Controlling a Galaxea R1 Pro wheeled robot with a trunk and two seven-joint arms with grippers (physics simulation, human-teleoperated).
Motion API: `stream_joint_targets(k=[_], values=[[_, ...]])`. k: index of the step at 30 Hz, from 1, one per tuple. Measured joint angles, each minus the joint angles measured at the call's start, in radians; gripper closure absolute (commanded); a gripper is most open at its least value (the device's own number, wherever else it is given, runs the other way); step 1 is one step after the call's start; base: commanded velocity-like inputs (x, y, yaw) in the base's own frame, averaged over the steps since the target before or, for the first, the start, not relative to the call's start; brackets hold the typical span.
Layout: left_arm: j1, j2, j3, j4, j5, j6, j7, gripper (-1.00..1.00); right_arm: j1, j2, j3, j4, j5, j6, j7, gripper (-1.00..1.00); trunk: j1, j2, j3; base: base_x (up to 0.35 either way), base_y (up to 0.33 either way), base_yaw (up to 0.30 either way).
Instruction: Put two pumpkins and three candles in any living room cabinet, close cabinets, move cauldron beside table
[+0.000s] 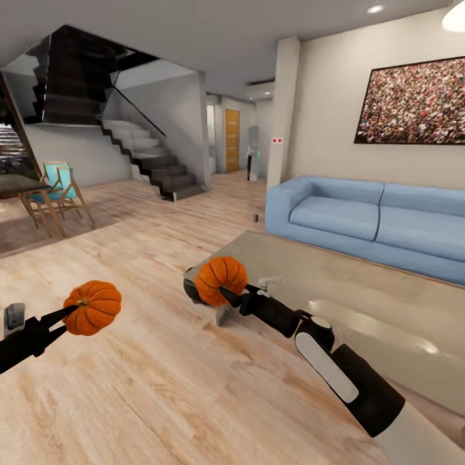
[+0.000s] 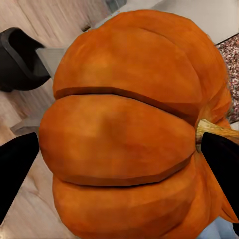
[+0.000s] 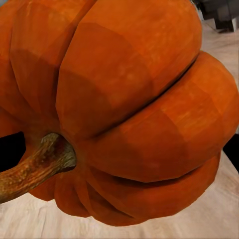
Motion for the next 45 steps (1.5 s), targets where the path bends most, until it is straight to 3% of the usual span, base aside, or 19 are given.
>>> stream_joint_targets(k=[16,24,45], values=[[0.000,0.000,0.000,0.000,-0.001,0.000,0.000,1.00,0.000,0.005,0.001,0.000,0.001,0.002,-0.001,1.00,0.000,0.000,0.008,0.231,0.163,0.257],[0.000,0.000,0.000,0.000,0.001,0.000,0.000,1.00,0.000,0.005,0.022,-0.001,0.001,0.000,-0.045,1.00,0.000,0.000,0.011,0.151,0.021,0.257],[0.000,0.000,-0.001,0.000,0.001,0.000,0.000,1.00,0.000,0.005,0.028,0.002,0.004,0.000,-0.049,1.00,0.000,0.000,0.021,0.301,0.140,0.257]])
